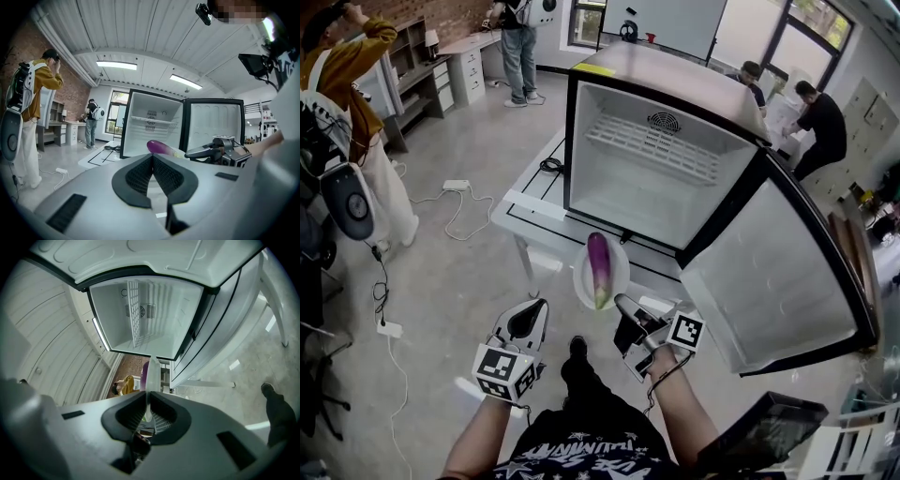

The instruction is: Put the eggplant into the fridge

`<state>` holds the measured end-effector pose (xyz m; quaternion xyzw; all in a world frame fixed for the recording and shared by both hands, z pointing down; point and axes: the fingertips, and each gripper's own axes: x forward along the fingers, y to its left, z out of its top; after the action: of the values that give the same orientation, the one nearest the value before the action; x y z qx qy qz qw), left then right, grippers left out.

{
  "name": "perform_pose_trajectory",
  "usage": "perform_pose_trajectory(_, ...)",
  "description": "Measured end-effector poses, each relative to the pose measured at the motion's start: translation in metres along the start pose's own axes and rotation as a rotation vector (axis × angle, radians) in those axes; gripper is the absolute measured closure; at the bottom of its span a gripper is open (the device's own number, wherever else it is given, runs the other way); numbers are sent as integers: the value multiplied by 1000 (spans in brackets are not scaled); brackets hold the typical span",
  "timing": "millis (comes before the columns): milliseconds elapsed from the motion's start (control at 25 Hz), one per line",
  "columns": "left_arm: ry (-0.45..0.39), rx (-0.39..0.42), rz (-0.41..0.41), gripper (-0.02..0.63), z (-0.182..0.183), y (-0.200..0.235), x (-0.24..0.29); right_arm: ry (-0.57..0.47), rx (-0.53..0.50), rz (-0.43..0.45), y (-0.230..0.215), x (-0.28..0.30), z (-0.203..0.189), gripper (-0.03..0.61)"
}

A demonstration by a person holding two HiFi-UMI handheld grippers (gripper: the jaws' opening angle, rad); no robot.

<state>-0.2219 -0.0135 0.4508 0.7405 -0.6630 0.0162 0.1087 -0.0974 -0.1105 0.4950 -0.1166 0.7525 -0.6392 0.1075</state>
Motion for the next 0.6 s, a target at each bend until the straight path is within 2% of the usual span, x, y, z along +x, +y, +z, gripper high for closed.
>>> perform_pose_trajectory(240,12,-4,-2,604,1,20,28,5,16,26,-6,27,15,555)
perform_pose_trajectory(600,39,23,-39,604,11,39,89,-32,51,48,-22,59,57,555)
